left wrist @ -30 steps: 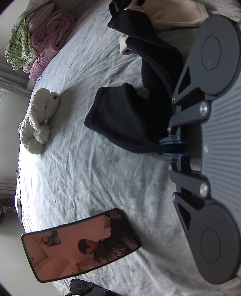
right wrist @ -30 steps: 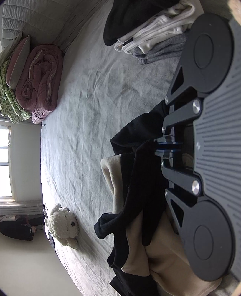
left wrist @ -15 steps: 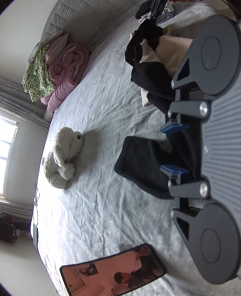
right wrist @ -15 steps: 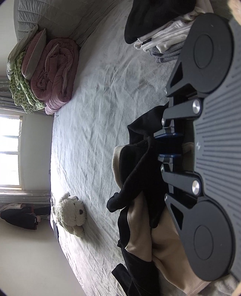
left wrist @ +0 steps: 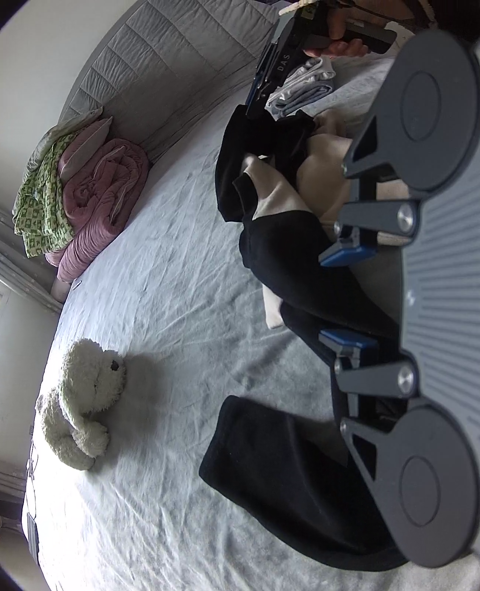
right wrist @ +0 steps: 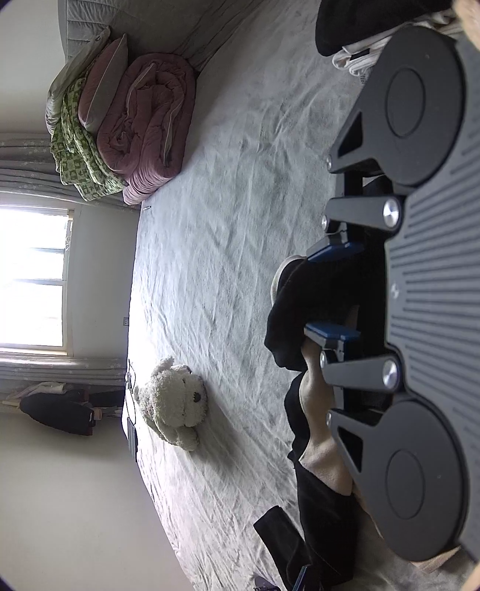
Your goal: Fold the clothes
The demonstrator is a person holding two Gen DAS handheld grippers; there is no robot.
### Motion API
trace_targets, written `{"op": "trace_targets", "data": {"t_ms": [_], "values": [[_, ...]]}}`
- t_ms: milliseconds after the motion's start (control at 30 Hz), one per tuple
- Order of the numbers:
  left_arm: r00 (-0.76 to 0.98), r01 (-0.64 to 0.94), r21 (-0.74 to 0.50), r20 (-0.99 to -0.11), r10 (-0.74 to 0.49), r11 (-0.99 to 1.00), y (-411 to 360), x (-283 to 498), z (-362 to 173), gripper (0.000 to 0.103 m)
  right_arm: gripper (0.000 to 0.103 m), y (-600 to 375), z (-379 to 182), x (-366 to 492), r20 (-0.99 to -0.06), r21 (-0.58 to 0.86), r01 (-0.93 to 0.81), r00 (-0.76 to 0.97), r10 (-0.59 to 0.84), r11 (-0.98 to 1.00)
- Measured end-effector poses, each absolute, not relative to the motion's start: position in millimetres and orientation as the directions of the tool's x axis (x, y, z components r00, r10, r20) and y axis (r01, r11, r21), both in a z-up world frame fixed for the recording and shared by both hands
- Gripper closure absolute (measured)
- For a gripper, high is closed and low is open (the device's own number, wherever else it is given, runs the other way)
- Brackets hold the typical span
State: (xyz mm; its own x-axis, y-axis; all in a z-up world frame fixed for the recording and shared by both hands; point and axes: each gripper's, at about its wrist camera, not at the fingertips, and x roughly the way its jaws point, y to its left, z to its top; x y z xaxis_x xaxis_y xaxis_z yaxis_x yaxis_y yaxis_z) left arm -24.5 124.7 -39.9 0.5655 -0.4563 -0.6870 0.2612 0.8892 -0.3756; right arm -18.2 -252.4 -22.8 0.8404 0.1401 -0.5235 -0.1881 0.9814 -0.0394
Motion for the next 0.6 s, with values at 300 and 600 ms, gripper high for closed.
{"op": "trace_targets", "data": {"t_ms": [300,600], "values": [[0.537,0.258,-0.359,-0.719,-0.442,0.897,106.3,-9.2,-46.8,0.086,0.067,-246.0,-29.0,6.3,-0.548,-0.023,-0.174,0.826,0.133,0.984],[0.621,0.228,-0.31,-0.684,-0.383,0.923,102.0,0.4,-33.1,0.102,0.097,-246.6,-23.8,10.8,-0.508,-0.032,-0.122,0.857,0.089,0.992]]}}
